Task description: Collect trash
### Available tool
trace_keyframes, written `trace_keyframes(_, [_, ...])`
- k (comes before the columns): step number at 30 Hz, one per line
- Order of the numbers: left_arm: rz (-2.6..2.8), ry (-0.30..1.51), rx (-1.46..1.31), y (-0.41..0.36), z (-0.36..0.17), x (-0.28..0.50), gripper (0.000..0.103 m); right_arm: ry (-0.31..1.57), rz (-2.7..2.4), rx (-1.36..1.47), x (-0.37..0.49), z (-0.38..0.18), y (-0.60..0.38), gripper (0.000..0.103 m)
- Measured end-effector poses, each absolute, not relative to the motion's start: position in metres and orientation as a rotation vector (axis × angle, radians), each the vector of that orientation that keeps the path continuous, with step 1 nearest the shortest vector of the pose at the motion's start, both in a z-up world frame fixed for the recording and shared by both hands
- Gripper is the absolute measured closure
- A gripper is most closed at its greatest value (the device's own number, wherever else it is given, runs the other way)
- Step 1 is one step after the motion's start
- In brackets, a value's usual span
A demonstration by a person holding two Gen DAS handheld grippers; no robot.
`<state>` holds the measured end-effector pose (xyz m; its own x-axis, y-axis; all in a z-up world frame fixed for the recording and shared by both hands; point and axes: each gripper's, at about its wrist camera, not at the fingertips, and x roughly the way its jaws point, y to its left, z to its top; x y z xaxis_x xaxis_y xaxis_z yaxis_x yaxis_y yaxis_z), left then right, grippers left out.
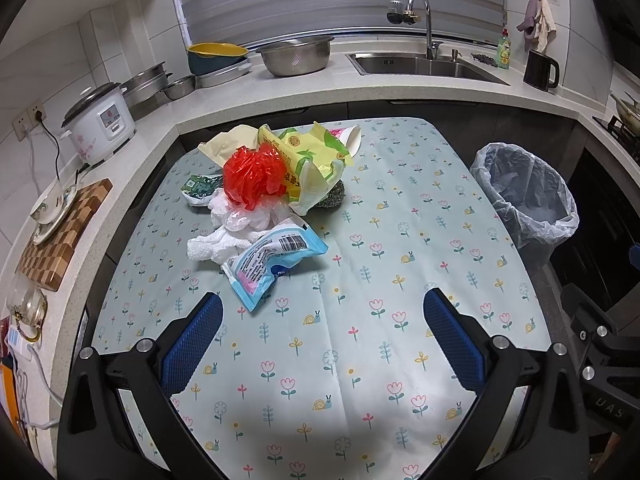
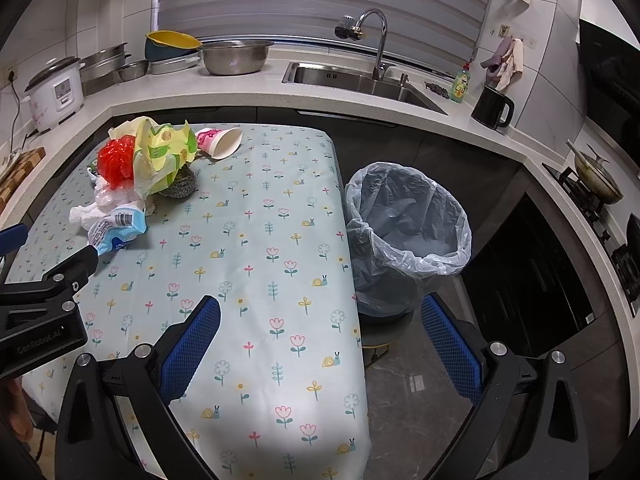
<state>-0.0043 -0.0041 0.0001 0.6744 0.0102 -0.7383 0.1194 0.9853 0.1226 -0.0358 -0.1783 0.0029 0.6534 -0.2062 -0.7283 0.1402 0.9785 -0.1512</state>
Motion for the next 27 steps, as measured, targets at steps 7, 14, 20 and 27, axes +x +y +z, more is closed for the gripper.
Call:
trace_keyframes(7, [-0.064, 0.829, 0.172, -0.007, 0.0011, -0.0028, 0.007, 0.834, -0.193, -0.084, -0.035, 0.0033, -0.1743, 0.007])
trace_keyframes(14, [-0.064, 0.831, 0.171, -0.0082, 0.0019, -0.0022, 0.007, 0.838, -0.192, -0.081, -0.0355, 0.0053, -0.1818, 0.007])
trace_keyframes(20, [-0.065, 0.831, 0.173, -0.009, 0.0034, -0.001, 0.007, 0.838, -0.192, -0.081, -0.0353, 0.005, -0.1801, 0.007])
trace_keyframes(27, [-0.067, 0.831, 0.171, -0.0083, 0.0035, -0.0015, 0.007, 0.838, -0.197, -0.084, -0.0351, 0.0049, -0.1794, 0.007])
